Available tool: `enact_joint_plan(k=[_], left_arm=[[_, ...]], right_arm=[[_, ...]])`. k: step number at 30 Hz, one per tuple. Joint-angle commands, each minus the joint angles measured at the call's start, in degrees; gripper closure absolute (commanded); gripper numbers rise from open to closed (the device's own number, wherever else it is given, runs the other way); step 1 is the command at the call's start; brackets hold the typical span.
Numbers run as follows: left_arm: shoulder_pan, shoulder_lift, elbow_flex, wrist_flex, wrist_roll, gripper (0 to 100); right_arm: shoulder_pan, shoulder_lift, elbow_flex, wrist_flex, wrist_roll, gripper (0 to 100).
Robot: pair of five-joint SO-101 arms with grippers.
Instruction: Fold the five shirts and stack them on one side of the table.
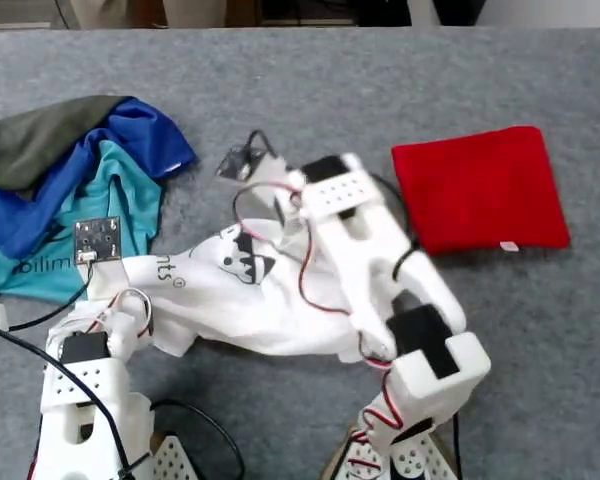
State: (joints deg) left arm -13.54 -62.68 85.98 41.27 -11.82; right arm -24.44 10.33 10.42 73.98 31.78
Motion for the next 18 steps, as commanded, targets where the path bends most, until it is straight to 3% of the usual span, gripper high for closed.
enact_joint_plan(k=[1, 6, 14, 18], left_arm=[[0.18, -0.57, -0.26, -0.79, 0.26, 98], [0.18, -0.57, -0.26, -0.79, 0.26, 98], [0.35, -0.57, -0.26, -0.97, 0.26, 98], [0.26, -0.57, -0.26, -1.05, 0.26, 98]], right_arm=[[1.19, -4.53, -7.43, 7.56, 0.0, 71.6], [3.74, -11.12, -10.77, 10.99, -0.53, 79.7], [10.24, -3.21, -7.25, 2.99, -0.09, 99.8], [8.92, 3.3, -7.34, 0.26, -0.09, 94.4]])
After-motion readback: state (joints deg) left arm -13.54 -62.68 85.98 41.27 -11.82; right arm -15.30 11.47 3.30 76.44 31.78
